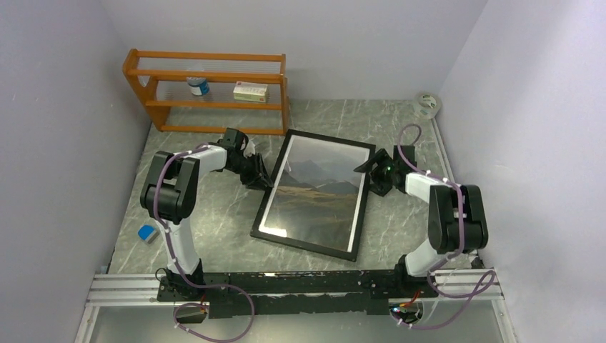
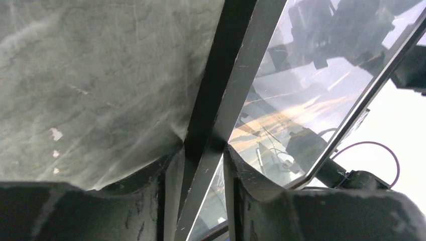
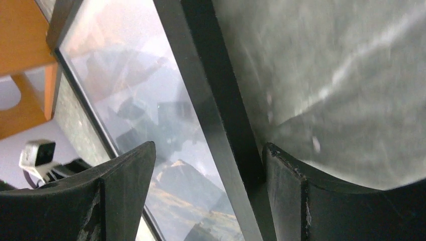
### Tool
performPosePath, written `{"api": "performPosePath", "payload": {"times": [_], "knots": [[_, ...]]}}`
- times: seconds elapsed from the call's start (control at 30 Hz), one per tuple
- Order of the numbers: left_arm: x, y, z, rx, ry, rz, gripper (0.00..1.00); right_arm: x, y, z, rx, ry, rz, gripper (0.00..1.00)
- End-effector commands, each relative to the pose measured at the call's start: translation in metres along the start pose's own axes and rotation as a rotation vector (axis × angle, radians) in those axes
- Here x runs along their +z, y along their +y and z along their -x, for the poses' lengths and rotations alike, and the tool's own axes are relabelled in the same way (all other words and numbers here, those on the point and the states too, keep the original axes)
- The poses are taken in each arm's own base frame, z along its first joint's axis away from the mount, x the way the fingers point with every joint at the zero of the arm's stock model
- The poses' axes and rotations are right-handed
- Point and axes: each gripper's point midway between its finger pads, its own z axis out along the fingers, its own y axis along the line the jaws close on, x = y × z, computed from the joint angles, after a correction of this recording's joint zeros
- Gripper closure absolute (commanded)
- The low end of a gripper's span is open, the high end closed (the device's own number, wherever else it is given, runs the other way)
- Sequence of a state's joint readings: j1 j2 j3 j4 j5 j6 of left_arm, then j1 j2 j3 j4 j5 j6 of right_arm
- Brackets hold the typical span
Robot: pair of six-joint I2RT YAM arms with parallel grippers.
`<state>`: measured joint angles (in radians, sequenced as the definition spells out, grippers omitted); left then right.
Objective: Put the photo into the frame
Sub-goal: Turn over the photo frame at the center of the board, then reset both arms
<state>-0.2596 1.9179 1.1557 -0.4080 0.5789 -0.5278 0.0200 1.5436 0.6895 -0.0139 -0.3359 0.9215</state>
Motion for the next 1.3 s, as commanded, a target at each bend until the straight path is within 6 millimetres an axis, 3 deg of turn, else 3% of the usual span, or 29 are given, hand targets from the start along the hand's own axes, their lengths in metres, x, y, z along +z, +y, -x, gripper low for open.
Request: {"api": "performPosePath", "payload": {"times": [0.0, 0.07, 0.13, 0.33, 0.47, 0.6, 0.77, 0.83, 1.03, 1.13, 1.27], "knots": [[0.007, -0.035, -0.004, 0.025, 0.048, -0.13, 0.62, 0.003, 0.075, 0.047, -0.083, -0.093, 0.185, 0.2], [0.007, -0.038, -0.001, 0.035, 0.044, -0.112, 0.62, 0.006, 0.078, 0.058, -0.097, -0.11, 0.159, 0.2], [0.006, -0.037, 0.003, 0.041, 0.034, -0.078, 0.6, 0.006, 0.068, 0.072, -0.095, -0.156, 0.055, 0.2], [-0.006, -0.035, 0.007, 0.076, 0.011, -0.011, 0.49, -0.028, 0.037, 0.104, -0.092, -0.309, -0.235, 0.13], [-0.014, -0.032, 0.006, 0.09, -0.003, 0.033, 0.36, -0.058, 0.02, 0.11, -0.069, -0.38, -0.363, 0.1], [-0.038, -0.031, 0.009, 0.11, -0.064, 0.103, 0.27, -0.089, 0.024, 0.102, -0.083, -0.4, -0.357, 0.1], [-0.098, -0.047, 0.011, 0.17, -0.233, 0.17, 0.12, -0.14, 0.03, 0.083, -0.127, -0.417, -0.316, 0.1], [-0.127, -0.051, 0.01, 0.179, -0.31, 0.207, 0.07, -0.16, 0.028, 0.074, -0.144, -0.426, -0.309, 0.02], [-0.226, -0.074, -0.005, 0.227, -0.59, 0.241, 0.06, -0.224, 0.034, 0.05, -0.235, -0.429, -0.283, 0.01], [-0.284, -0.087, -0.018, 0.237, -0.773, 0.228, 0.06, -0.264, 0.04, 0.052, -0.262, -0.502, -0.297, 0.01], [-0.345, -0.091, -0.04, 0.225, -0.953, 0.236, 0.06, -0.328, 0.053, 0.057, -0.271, -0.637, -0.296, 0.01]]}}
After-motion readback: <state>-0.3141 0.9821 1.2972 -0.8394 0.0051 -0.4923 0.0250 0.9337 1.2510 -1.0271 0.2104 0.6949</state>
